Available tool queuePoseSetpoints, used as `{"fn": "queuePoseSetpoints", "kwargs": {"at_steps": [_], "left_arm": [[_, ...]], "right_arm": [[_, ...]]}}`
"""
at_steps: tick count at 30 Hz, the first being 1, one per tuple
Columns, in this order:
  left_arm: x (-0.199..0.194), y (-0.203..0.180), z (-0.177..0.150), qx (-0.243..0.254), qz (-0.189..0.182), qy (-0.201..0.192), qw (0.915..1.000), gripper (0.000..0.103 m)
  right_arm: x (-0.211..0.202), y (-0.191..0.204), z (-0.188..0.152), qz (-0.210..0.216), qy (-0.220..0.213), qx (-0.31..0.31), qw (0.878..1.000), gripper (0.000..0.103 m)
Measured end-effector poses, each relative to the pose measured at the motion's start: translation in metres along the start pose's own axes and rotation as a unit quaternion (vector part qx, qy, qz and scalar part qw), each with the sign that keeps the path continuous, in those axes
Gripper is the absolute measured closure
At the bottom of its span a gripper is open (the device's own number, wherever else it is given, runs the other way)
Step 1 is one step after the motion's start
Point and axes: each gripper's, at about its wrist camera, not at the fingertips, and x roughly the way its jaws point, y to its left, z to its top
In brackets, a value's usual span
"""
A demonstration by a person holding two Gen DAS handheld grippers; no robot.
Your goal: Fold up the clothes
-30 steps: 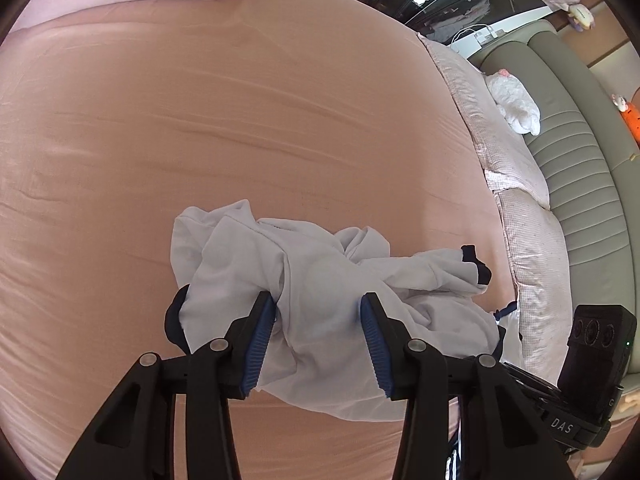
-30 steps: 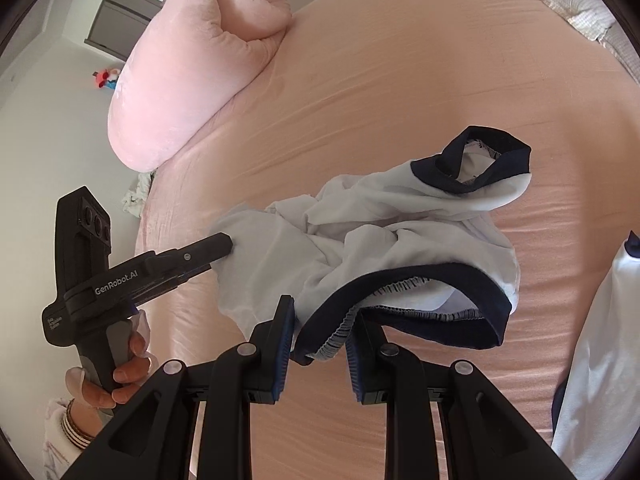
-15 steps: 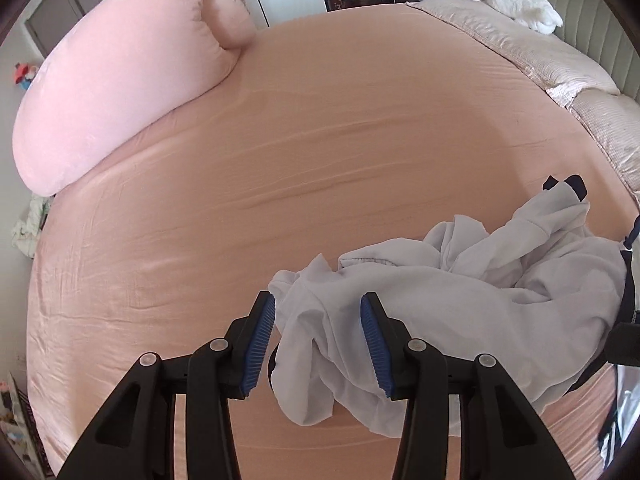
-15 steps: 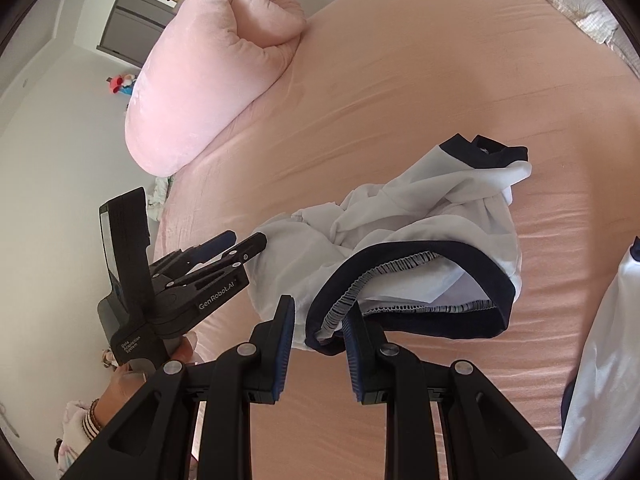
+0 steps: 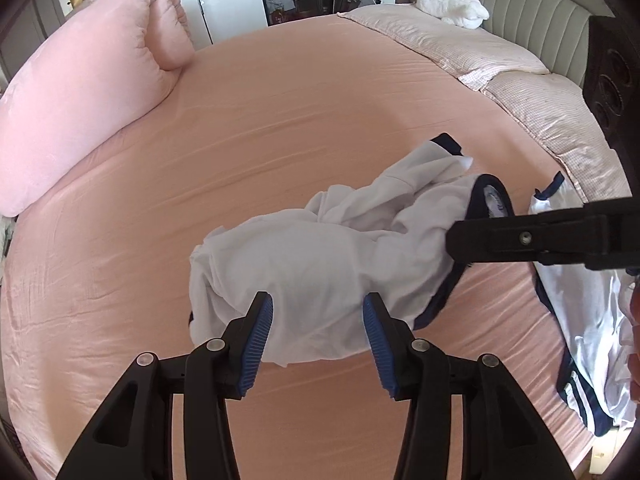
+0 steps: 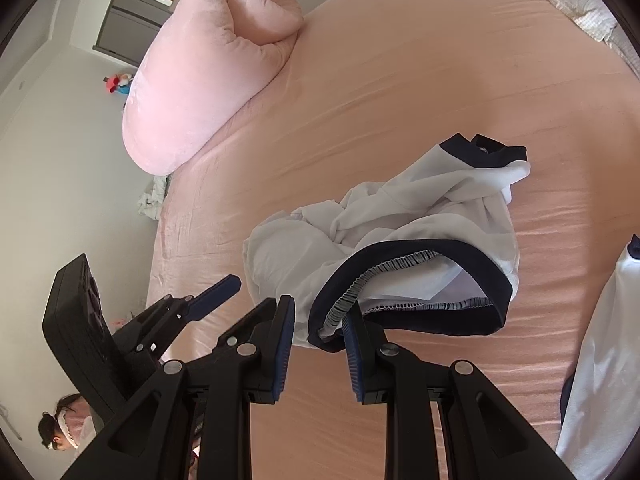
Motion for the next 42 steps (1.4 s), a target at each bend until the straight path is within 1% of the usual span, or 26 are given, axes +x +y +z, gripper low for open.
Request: {"fn": "queuePoseSetpoints", "kwargs": {"at_steps": [1,2,5,8,11,14,15,17,20,22,24,26,29,30,31,32,33,35,36,38,39,42], "left_arm": [[0.001,-0.002,-0.002,-0.002,-0.006,0.000,1.0000,0.051],[0.000,-0.005,-0.003,0.002,-0.003,-0.005,1.0000,0.047],[-0.002,-0.016,-0.007,0.015,-0.002,-0.018,0.9997,0.044],[0.001,-0.029,-0.013,0.020,-0.011,-0.017,0.9996,0.043],[0.005,-0.041,-0.016,0.023,-0.019,-0.017,0.9994,0.043],[0.011,-0.050,-0.016,0.017,-0.017,-0.022,0.9995,0.043],[0.013,-0.052,-0.015,0.011,-0.011,-0.027,0.9995,0.043],[0.016,-0.053,-0.013,0.000,-0.005,-0.034,0.9994,0.043],[0.021,-0.056,-0.012,-0.004,0.000,-0.036,0.9993,0.043],[0.023,-0.059,-0.012,0.005,0.012,-0.039,0.9991,0.043],[0.026,-0.060,-0.013,0.017,0.032,-0.042,0.9985,0.043],[0.030,-0.060,-0.014,0.024,0.078,-0.042,0.9958,0.043],[0.032,-0.055,-0.016,0.035,0.086,-0.053,0.9943,0.043],[0.032,-0.054,-0.017,0.039,0.098,-0.053,0.9930,0.044],[0.033,-0.053,-0.017,0.043,0.111,-0.052,0.9915,0.044],[0.032,-0.052,-0.017,0.048,0.111,-0.054,0.9912,0.049],[0.032,-0.050,-0.017,0.053,0.112,-0.055,0.9908,0.057],[0.030,-0.049,-0.016,0.065,0.116,-0.058,0.9895,0.066],[0.031,-0.047,-0.015,0.068,0.114,-0.054,0.9897,0.067],[0.030,-0.043,-0.013,0.069,0.113,-0.047,0.9901,0.068],[0.030,-0.040,-0.013,0.065,0.115,-0.045,0.9903,0.068],[0.033,-0.031,-0.013,0.048,0.115,-0.039,0.9914,0.068]], "right_arm": [[0.001,0.000,0.000,0.000,0.001,0.001,1.000,0.079],[0.001,0.001,-0.001,0.000,0.002,0.001,1.000,0.079],[0.002,-0.002,0.000,0.010,0.005,0.010,1.000,0.077],[0.002,-0.006,0.001,0.021,0.008,0.028,0.999,0.077],[0.001,-0.003,0.003,0.024,0.006,0.026,0.999,0.077],[0.000,-0.001,0.005,0.027,0.004,0.024,0.999,0.077],[0.000,0.000,0.005,0.029,0.004,0.025,0.999,0.077],[-0.001,-0.003,0.005,0.031,0.003,0.033,0.999,0.077],[-0.001,-0.008,0.004,0.033,0.003,0.044,0.998,0.077],[-0.001,-0.012,0.003,0.034,0.003,0.050,0.998,0.077],[-0.001,-0.014,0.002,0.035,0.004,0.051,0.998,0.077],[-0.001,-0.016,0.001,0.037,0.004,0.053,0.998,0.077],[-0.001,-0.018,0.000,0.037,0.004,0.055,0.998,0.077],[-0.001,-0.018,0.000,0.035,0.005,0.055,0.998,0.077],[-0.001,-0.019,0.000,0.033,0.006,0.054,0.998,0.077],[-0.001,-0.019,-0.001,0.031,0.008,0.054,0.998,0.077],[-0.001,-0.020,-0.001,0.029,0.009,0.054,0.998,0.077],[0.000,-0.021,-0.002,0.023,0.012,0.052,0.998,0.077],[0.001,-0.021,-0.002,0.017,0.015,0.050,0.998,0.077],[0.002,-0.021,-0.003,0.003,0.024,0.041,0.999,0.074],[0.002,-0.021,-0.004,-0.003,0.027,0.037,0.999,0.070],[-0.004,-0.024,-0.008,-0.017,0.028,0.018,0.999,0.065]]}}
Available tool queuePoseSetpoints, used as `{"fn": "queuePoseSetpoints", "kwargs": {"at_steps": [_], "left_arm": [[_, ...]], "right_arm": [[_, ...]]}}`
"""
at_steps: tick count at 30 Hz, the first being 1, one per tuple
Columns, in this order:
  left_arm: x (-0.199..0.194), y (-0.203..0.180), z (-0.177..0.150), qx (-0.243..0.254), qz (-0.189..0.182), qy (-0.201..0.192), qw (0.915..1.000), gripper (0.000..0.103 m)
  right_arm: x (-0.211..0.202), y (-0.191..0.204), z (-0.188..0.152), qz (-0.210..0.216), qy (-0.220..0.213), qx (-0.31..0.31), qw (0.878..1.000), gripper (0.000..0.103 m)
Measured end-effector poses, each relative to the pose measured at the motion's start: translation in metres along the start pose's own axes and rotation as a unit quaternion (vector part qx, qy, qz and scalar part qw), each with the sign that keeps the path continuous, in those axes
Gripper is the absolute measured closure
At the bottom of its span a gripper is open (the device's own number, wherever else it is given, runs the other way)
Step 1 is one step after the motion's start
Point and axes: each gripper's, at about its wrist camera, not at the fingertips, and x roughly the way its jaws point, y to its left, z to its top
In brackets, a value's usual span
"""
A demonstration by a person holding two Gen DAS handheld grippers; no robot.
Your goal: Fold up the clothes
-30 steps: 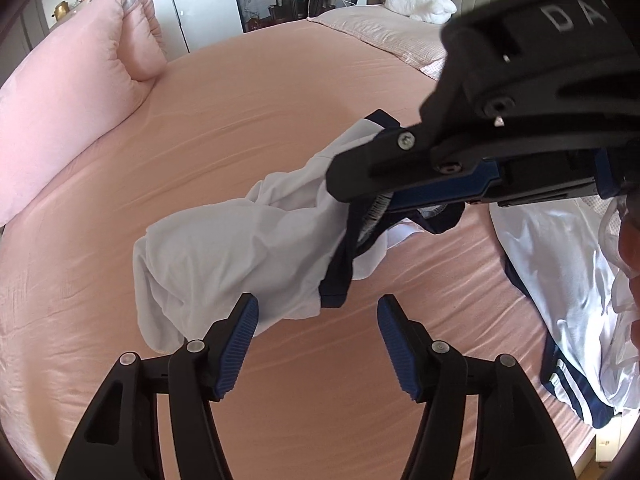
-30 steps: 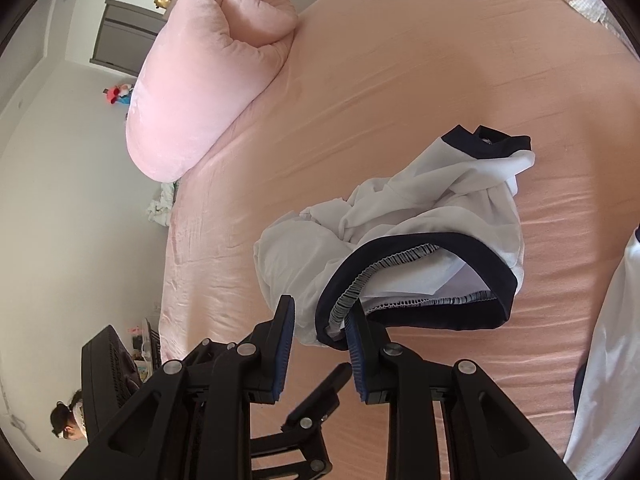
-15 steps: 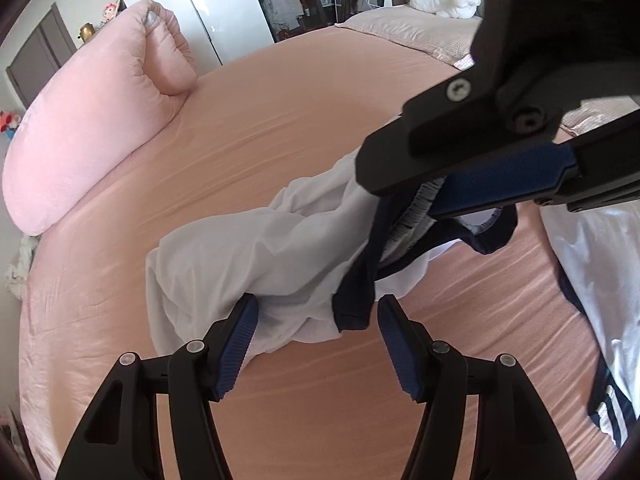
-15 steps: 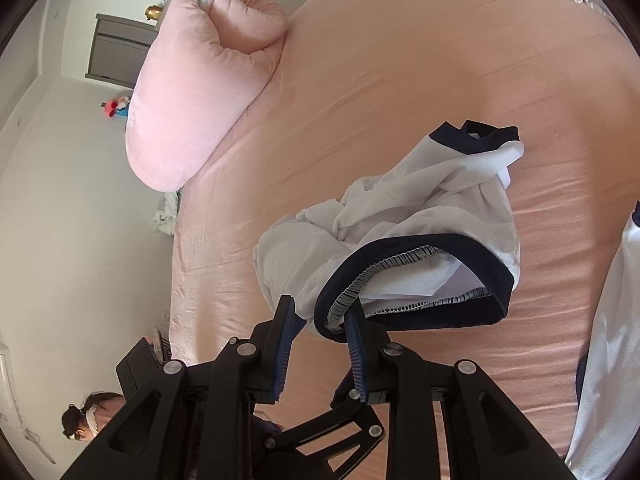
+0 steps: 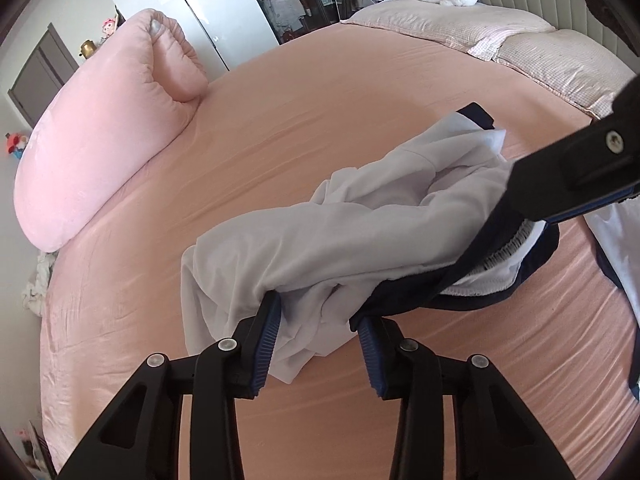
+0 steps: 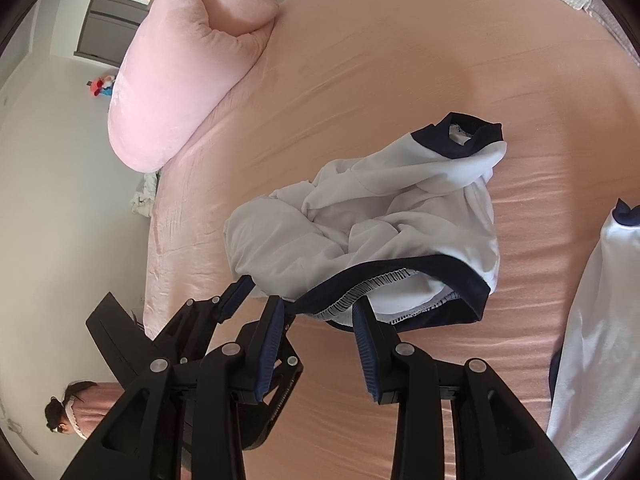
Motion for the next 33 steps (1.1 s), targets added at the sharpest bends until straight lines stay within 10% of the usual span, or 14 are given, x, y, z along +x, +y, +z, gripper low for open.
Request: {"fn": "queuePoseSetpoints", "kwargs": {"at_steps": [19,30,33], "left_arm": [[0.009,0.013,-0.026,-0.042,-0.047,0.069,0.9956,0.067],[0.005,0.039,-0.047,-0.096,-0.128,0.088,0.9831,0.067],[0.005,0.047,-0.052,-0.102,-0.128,0.087,0.9827,0.067]], "right_arm": [[0.022,-0.047,-0.030,-0.225,0.008,-0.108,0.968,0.056],[0.033,-0.060,-0.020,-0.231,-0.053,-0.103,0.966,0.056],[0.032,-0.059,-0.018,-0.231,-0.055,-0.117,0.964,0.086]]}}
